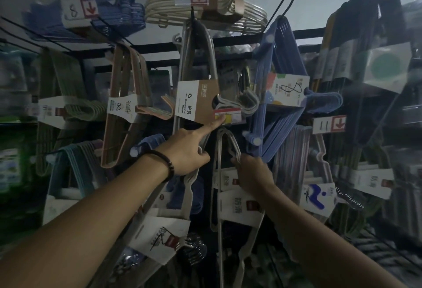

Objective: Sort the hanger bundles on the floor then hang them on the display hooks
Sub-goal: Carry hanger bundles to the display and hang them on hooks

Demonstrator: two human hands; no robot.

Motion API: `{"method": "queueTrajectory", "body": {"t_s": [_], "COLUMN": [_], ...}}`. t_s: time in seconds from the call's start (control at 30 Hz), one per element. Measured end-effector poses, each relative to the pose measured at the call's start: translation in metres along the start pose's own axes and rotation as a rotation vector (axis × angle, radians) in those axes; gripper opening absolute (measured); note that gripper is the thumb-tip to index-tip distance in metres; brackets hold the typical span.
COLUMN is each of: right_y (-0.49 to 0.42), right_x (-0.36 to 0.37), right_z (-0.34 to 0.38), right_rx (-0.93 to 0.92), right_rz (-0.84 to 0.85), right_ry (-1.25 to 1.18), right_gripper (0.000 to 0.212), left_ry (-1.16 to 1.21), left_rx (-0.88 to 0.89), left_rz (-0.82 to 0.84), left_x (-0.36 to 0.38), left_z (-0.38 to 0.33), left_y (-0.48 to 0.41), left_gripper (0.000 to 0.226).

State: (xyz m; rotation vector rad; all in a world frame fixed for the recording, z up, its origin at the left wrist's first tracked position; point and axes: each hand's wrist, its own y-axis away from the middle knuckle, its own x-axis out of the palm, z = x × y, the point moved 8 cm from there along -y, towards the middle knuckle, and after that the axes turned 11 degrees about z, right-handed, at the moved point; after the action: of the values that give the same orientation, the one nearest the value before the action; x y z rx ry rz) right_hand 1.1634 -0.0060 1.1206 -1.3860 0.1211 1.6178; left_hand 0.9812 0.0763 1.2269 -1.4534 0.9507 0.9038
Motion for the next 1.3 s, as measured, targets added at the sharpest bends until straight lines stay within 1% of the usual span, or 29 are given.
{"method": "queueTrajectory", "body": {"t_s": [0.2,0.27,0.33,0.4,0.5,0.63,0.73,0.8,0.87,0.93,1.0,1.03,1.1,1.13,1.17,1.23,1.3], "right_y": [-0.042,-0.049,-0.056,-0.063,-0.073,-0.084,-0.087,-0.078,-0.054,-0.027,0.008,0.028,0.070,0.090,0.105,0.128,0.138], "right_x": [0.042,0.043,0.043,0.045,0.048,0.055,0.061,0.059,0.052,0.035,0.004,-0.008,-0.031,-0.038,-0.039,-0.028,-0.010], "right_z": [0.001,0.003,0.003,0.003,0.001,0.003,0.003,0.010,0.017,0.020,0.026,0.031,0.045,0.050,0.053,0.061,0.064], "right_rx": [0.036,0.075,0.069,0.052,0.059,0.047,0.041,-0.021,-0.010,0.071,0.086,0.033,-0.100,-0.149,-0.186,-0.198,-0.184], "right_rz": [0.201,0.219,0.206,0.202,0.223,0.374,0.416,0.420,0.428,0.376,0.233,0.179,0.121,0.148,0.191,0.306,0.337], "right_ry": [0.313,0.368,0.431,0.430,0.360,0.355,0.343,0.402,0.388,0.263,0.062,-0.032,-0.336,-0.495,-0.586,-0.590,-0.574], "right_gripper": [0.037,0.031,0.026,0.027,0.030,0.033,0.032,0.031,0.031,0.032,0.025,0.025,0.045,0.052,0.053,0.044,0.033], "left_ry": [0.066,0.062,0.065,0.080,0.111,0.181,0.219,0.265,0.322,0.383,0.430,0.442,0.463,0.478,0.497,0.531,0.550], "left_rx": [-0.032,-0.038,-0.041,-0.037,-0.034,-0.036,-0.040,-0.031,-0.024,-0.025,-0.027,-0.027,-0.018,-0.015,-0.017,-0.027,-0.034], "left_rz": [-0.014,-0.021,-0.019,-0.014,-0.024,-0.047,-0.057,-0.059,-0.067,-0.093,-0.126,-0.136,-0.144,-0.149,-0.160,-0.189,-0.203], "left_x": [0.003,0.004,0.006,0.008,0.006,0.006,0.008,0.011,0.012,0.012,0.011,0.011,0.011,0.010,0.009,0.007,0.006], "left_z": [0.001,-0.001,-0.002,-0.002,0.000,0.001,0.001,0.001,0.001,0.002,0.004,0.004,0.003,0.002,0.002,0.002,0.000], "left_y": [0.004,0.004,0.004,0.003,0.002,0.003,0.003,0.003,0.002,0.001,0.000,-0.001,-0.002,-0.002,-0.002,-0.003,-0.003], "left_gripper": [0.091,0.091,0.092,0.093,0.091,0.088,0.087,0.086,0.085,0.081,0.078,0.076,0.073,0.071,0.068,0.063,0.060]}}
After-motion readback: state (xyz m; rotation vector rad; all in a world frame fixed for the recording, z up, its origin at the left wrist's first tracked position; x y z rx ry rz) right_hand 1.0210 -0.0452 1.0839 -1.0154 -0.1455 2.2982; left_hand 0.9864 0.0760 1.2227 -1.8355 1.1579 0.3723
